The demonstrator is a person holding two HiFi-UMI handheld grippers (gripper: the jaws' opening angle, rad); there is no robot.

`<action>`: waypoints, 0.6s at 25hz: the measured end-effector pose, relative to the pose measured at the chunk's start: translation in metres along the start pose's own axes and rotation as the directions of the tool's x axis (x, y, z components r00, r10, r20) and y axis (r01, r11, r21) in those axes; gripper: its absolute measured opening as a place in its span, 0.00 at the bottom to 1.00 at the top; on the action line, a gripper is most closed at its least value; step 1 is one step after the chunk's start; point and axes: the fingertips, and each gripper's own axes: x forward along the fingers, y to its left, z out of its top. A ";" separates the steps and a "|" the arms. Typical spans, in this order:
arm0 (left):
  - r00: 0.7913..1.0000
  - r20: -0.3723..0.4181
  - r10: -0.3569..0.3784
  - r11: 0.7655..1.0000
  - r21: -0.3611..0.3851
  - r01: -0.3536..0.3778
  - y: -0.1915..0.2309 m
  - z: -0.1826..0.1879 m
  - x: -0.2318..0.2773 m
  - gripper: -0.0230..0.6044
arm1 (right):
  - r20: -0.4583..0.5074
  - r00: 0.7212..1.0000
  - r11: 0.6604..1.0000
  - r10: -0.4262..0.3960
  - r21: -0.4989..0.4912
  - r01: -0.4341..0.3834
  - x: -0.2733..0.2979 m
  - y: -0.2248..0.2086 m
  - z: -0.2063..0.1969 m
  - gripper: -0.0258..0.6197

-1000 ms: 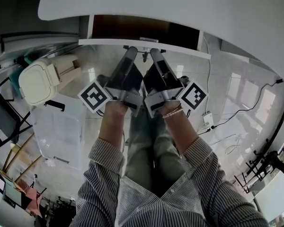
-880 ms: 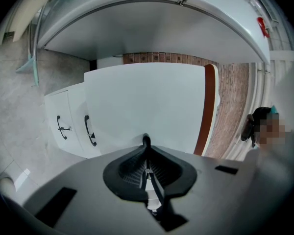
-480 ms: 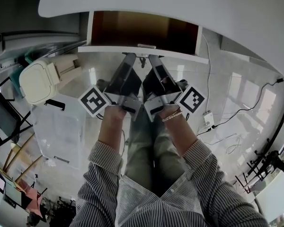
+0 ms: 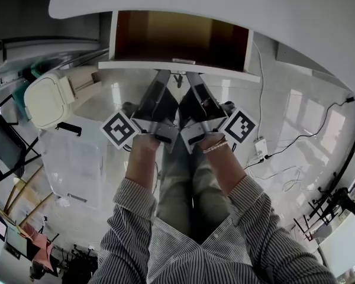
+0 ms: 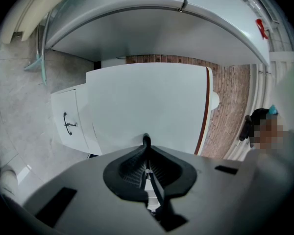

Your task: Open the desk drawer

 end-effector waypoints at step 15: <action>1.000 -0.023 0.010 1.000 0.015 -0.009 0.003 -0.003 -0.011 0.10 | -0.031 0.999 0.999 0.038 -0.020 -0.039 -0.009 -0.001 -0.011 0.10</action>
